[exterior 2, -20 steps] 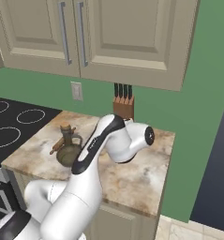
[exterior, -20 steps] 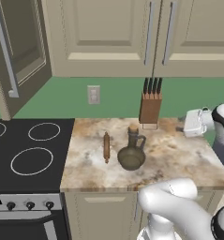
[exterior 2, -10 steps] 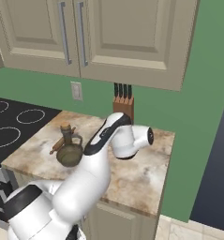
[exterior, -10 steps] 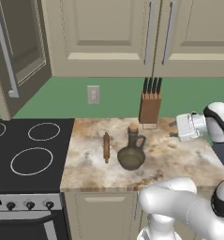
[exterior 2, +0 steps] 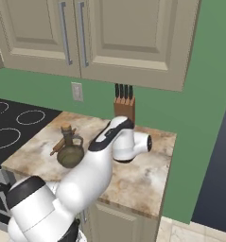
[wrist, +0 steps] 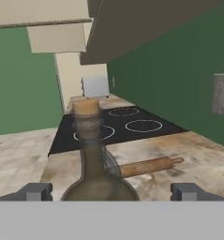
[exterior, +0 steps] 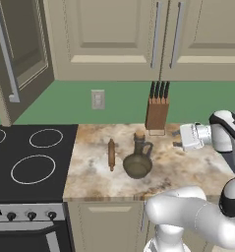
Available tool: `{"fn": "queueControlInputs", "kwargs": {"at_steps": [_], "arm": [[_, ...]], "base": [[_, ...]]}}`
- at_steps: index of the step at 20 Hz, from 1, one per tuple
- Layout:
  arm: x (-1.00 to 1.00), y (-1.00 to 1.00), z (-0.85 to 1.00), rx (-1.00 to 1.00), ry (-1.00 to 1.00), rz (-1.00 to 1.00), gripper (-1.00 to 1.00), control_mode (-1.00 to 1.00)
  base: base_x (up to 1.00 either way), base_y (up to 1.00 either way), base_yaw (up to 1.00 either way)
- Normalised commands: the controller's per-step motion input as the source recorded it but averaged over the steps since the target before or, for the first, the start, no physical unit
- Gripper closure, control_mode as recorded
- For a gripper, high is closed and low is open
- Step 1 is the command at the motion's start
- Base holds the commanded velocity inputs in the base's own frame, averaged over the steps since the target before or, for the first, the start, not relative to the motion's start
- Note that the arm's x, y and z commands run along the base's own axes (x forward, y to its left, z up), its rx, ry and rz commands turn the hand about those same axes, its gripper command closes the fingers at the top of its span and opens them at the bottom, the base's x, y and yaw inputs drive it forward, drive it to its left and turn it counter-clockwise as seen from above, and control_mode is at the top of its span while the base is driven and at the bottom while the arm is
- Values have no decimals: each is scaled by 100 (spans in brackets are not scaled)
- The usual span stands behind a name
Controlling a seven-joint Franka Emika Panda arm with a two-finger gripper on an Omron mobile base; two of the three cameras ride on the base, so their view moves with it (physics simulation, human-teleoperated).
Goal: There are various items on the counter. Only move the condiments/shakers into the cabinet.
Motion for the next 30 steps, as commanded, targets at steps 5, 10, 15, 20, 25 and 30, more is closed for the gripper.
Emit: {"fn": "queueControlInputs", "kwargs": {"at_steps": [5,10,15,20,25,30], "arm": [[0,18,-9,4,0,3,-100,-100],[0,12,-1,2,0,8,-100,-100],[9,9,-6,0,0,6,-100,-100],[10,15,-9,0,0,3,-100,-100],[20,18,-13,0,0,0,-100,-100],[10,17,-12,0,0,0,-100,-100]], "base": [[0,0,0],[0,0,0],[0,0,0],[0,0,0],[0,0,0],[0,0,0]]}}
